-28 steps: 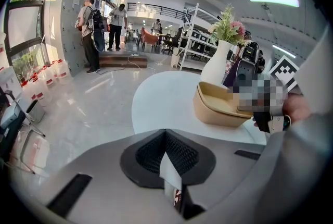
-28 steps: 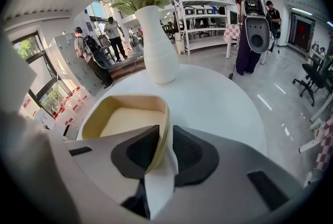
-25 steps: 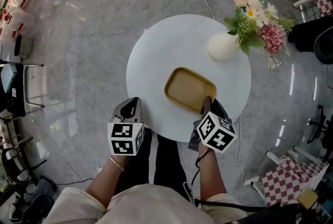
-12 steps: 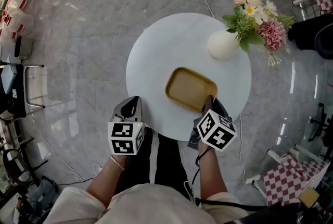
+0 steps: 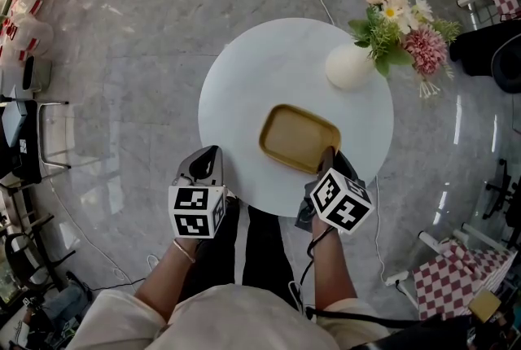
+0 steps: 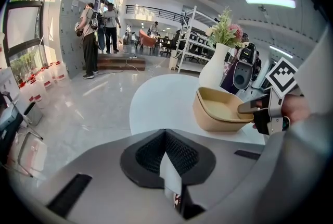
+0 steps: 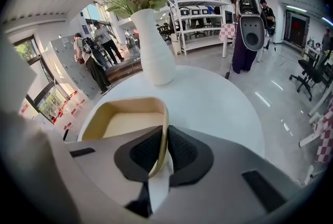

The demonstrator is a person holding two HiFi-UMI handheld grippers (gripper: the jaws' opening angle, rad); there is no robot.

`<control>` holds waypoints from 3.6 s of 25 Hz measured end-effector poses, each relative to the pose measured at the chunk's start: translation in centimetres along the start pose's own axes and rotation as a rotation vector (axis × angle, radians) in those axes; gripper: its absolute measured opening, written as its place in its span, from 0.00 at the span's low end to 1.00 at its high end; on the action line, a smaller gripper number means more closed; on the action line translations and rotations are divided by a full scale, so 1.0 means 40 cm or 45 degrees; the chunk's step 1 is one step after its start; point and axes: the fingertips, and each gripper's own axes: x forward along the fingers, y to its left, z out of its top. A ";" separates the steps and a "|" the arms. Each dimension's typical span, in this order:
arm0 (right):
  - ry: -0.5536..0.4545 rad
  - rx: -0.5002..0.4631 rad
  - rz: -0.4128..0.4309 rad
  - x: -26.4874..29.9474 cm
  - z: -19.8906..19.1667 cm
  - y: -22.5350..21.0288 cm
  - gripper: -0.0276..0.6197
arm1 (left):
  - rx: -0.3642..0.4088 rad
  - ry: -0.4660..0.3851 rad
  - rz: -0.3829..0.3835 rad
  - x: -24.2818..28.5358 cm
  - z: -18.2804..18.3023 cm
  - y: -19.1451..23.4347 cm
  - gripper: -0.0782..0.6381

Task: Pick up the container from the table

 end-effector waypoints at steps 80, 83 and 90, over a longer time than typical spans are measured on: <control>-0.437 0.372 -0.107 -0.556 0.081 -0.046 0.11 | 0.383 -0.497 -0.487 -0.308 0.332 -0.290 0.13; -0.448 0.412 -0.146 -0.577 0.055 -0.082 0.11 | 0.405 -0.481 -0.526 -0.302 0.315 -0.322 0.13; -0.479 0.488 -0.236 -0.621 0.024 -0.157 0.11 | 0.444 -0.460 -0.618 -0.292 0.299 -0.395 0.13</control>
